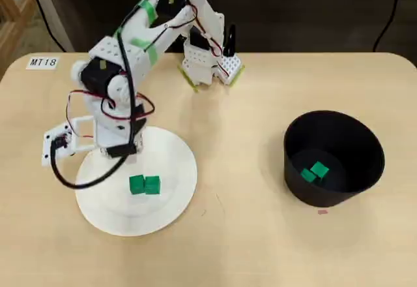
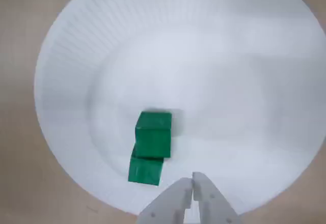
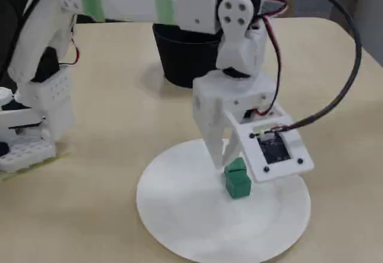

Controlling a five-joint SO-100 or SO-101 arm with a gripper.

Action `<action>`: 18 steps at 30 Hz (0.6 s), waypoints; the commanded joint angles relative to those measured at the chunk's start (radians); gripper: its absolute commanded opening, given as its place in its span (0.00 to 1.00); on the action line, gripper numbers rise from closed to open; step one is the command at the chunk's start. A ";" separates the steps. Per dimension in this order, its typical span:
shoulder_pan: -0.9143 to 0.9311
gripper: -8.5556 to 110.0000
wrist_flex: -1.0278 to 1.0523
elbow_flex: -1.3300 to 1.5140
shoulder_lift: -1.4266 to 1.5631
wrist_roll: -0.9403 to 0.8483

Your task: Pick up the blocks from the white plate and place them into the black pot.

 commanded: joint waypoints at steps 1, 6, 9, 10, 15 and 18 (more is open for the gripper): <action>0.006 0.10 0.005 -0.080 -0.008 0.006; 0.018 0.27 0.003 -0.089 -0.011 0.008; 0.023 0.29 0.005 -0.087 -0.014 0.020; 0.025 0.30 0.008 -0.084 -0.014 0.023; 0.026 0.33 0.012 -0.067 -0.012 0.026; 0.028 0.33 0.012 -0.064 -0.026 0.034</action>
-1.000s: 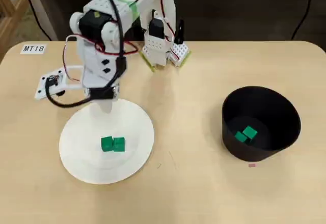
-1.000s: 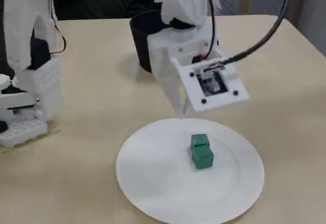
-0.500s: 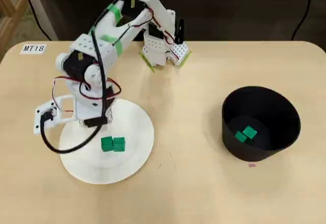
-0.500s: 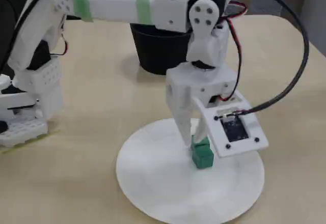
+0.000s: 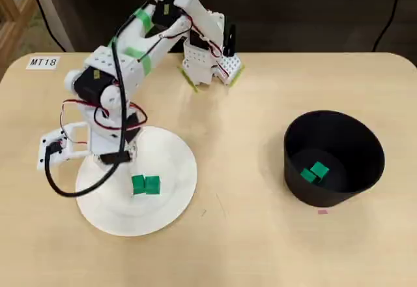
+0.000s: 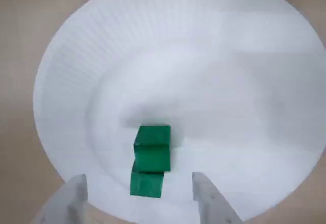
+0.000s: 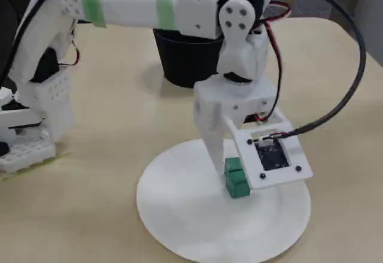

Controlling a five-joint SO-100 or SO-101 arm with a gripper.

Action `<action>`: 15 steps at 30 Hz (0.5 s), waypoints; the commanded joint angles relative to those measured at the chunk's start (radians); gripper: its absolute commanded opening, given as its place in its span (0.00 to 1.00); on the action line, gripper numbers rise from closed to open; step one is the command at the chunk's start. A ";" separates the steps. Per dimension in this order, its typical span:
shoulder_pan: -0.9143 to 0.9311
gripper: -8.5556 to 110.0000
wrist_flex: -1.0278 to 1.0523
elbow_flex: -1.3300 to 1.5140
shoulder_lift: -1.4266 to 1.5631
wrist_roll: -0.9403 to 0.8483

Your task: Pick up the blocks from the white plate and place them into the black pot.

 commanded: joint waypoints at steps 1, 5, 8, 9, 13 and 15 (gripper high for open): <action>0.002 0.33 0.006 -0.017 0.005 0.012; 0.003 0.34 0.006 -0.015 -0.015 0.021; 0.000 0.33 0.008 -0.012 -0.023 0.023; -0.002 0.33 0.008 -0.012 -0.026 0.025; -0.008 0.34 0.008 -0.002 -0.035 0.029; -0.011 0.33 0.008 -0.002 -0.043 0.032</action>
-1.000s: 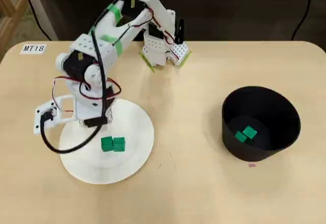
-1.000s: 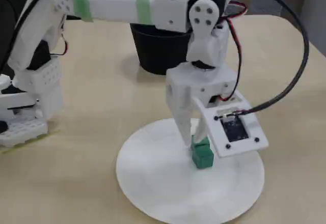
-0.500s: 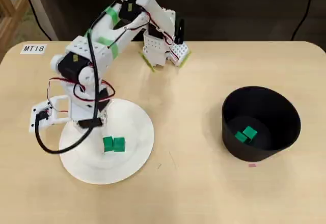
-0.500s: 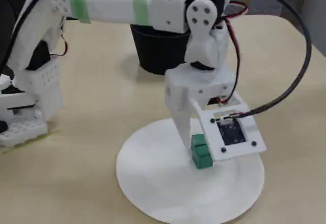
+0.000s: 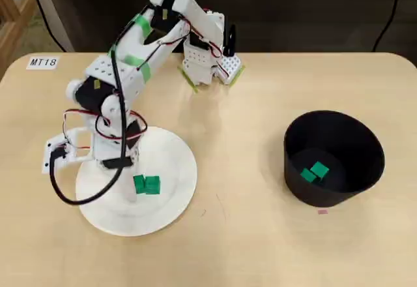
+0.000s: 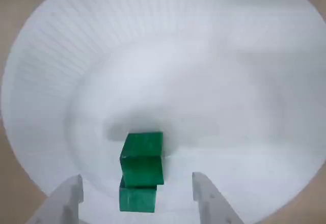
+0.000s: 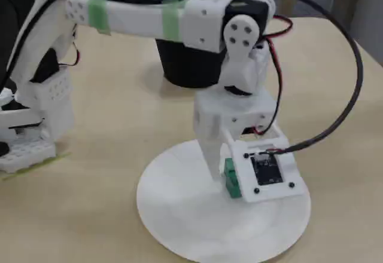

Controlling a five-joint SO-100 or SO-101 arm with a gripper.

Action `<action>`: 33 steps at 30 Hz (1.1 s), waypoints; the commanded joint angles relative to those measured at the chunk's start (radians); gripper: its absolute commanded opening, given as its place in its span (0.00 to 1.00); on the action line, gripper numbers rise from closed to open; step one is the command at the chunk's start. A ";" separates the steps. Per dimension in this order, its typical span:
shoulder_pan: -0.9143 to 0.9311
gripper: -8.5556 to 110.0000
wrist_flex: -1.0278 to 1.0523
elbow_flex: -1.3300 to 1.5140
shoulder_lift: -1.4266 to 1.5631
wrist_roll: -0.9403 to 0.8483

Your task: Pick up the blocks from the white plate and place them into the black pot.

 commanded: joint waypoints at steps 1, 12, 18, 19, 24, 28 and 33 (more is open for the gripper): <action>-0.011 0.33 0.005 -0.005 0.005 0.008; -0.023 0.29 0.005 -0.009 -0.044 0.031; -0.021 0.16 0.002 -0.032 -0.067 0.081; -0.023 0.13 0.002 -0.041 -0.074 0.092; -0.035 0.05 0.002 -0.060 -0.086 0.118; -0.041 0.05 0.002 -0.071 -0.074 0.120; -0.051 0.05 0.002 -0.167 0.032 0.186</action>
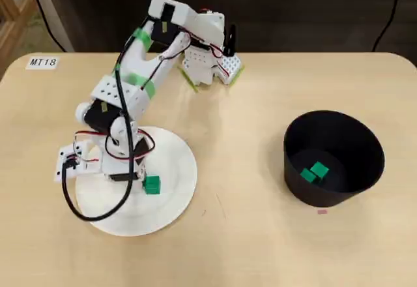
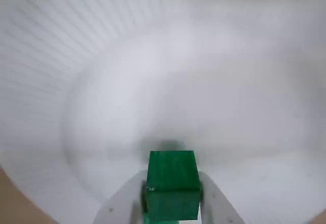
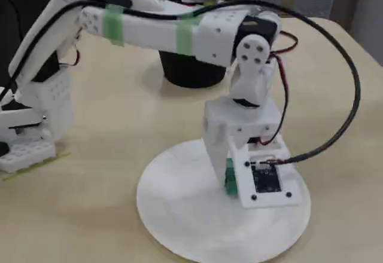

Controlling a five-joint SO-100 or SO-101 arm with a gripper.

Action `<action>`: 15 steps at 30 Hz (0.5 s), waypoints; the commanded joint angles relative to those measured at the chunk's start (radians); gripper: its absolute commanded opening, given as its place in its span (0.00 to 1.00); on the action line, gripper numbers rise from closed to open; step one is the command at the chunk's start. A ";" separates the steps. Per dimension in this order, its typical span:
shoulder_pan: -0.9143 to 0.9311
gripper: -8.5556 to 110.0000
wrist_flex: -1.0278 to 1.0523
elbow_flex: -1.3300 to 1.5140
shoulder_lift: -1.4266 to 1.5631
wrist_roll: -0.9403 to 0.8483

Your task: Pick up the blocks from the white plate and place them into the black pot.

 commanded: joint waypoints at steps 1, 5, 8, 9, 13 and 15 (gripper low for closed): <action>-0.023 0.05 0.003 -0.126 0.129 0.049; -0.092 0.05 -0.002 -0.227 0.250 0.127; -0.189 0.05 -0.002 -0.236 0.350 0.173; -0.229 0.05 0.000 -0.229 0.383 0.187; -0.425 0.05 0.003 -0.222 0.503 0.238; -0.531 0.05 0.003 -0.222 0.552 0.262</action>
